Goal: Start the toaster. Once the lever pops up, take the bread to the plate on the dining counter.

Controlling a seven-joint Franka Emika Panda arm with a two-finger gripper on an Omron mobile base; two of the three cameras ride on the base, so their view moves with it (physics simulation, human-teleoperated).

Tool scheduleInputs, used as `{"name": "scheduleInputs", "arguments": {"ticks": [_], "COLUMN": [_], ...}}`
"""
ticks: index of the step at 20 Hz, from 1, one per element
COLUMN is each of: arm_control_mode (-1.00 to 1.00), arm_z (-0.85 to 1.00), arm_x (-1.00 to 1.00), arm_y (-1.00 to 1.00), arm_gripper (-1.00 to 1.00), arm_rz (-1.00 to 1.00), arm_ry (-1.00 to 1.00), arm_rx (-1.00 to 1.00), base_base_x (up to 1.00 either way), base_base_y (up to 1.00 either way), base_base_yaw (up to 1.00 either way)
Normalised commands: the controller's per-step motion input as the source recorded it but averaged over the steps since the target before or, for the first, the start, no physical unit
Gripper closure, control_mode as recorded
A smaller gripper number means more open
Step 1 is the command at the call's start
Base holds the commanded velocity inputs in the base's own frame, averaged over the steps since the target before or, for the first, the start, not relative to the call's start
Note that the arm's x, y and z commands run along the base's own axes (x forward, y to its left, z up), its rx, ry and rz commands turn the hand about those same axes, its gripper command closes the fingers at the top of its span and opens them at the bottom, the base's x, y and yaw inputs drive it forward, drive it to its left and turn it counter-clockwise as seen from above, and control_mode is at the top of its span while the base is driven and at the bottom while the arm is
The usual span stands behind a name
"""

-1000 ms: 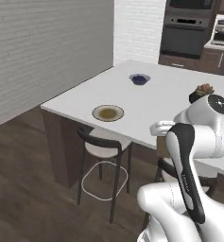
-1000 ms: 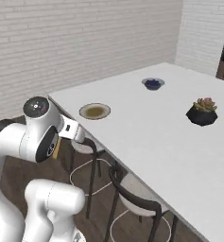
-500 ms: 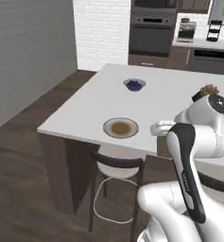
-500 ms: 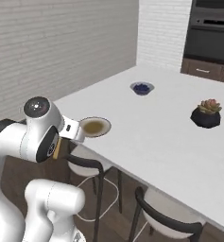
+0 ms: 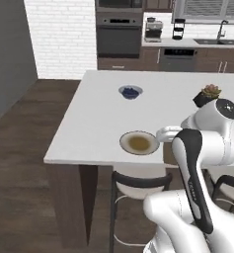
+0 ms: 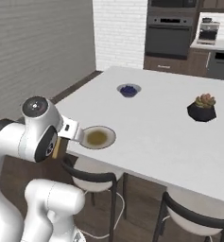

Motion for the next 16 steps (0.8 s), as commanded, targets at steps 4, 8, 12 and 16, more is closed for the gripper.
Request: {"name": "scheduleInputs", "arguments": {"ticks": [4,8,12,16], "arm_control_mode": [1.00,1.00,-1.00,-1.00], "arm_z": [0.00,0.00,-0.12,-0.29], "arm_x": [0.00,0.00,0.43,0.47], "arm_y": [0.00,0.00,0.05,0.00], "arm_gripper": [1.00,1.00,1.00,1.00], "arm_rz": [0.00,0.00,-0.09,0.01], "arm_ry": [0.00,0.00,0.00,0.00], "arm_rx": [0.00,0.00,0.04,0.16], "base_base_x": [0.72,0.86,0.20,0.00], "base_base_y": [0.23,0.25,0.06,0.00], "base_base_yaw": [-0.39,-0.26,-0.05,0.00]}}
